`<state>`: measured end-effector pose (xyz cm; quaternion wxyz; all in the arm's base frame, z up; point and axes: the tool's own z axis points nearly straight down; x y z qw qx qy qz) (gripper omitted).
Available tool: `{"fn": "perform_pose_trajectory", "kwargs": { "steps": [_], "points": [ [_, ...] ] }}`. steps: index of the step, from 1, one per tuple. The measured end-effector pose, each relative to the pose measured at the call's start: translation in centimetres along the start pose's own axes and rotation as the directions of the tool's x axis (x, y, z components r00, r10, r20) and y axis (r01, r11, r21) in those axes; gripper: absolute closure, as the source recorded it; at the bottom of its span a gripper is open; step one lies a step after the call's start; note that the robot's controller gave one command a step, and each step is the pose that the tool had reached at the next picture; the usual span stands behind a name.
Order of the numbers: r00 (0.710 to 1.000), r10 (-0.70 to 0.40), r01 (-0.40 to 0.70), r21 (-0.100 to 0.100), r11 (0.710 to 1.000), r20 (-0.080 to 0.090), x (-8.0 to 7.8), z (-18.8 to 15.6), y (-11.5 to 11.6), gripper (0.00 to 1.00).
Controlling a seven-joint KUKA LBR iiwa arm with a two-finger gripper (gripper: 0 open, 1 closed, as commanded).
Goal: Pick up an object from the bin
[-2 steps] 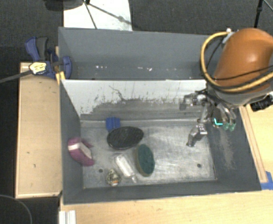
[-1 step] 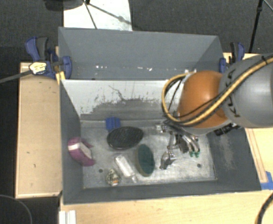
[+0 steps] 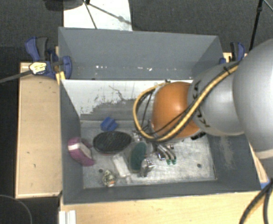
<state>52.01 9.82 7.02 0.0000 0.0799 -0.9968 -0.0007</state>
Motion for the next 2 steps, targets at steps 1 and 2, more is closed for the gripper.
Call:
{"fn": "perform_pose_trajectory", "kwargs": {
  "steps": [1,2],
  "points": [
    [1.000,0.004,-0.004,0.000,1.000,-0.001,0.0,-0.1,-0.2,1.00],
    [0.995,0.100,-0.100,-0.001,0.995,0.011,-0.6,-15.1,0.7,1.00]
  ]
}}
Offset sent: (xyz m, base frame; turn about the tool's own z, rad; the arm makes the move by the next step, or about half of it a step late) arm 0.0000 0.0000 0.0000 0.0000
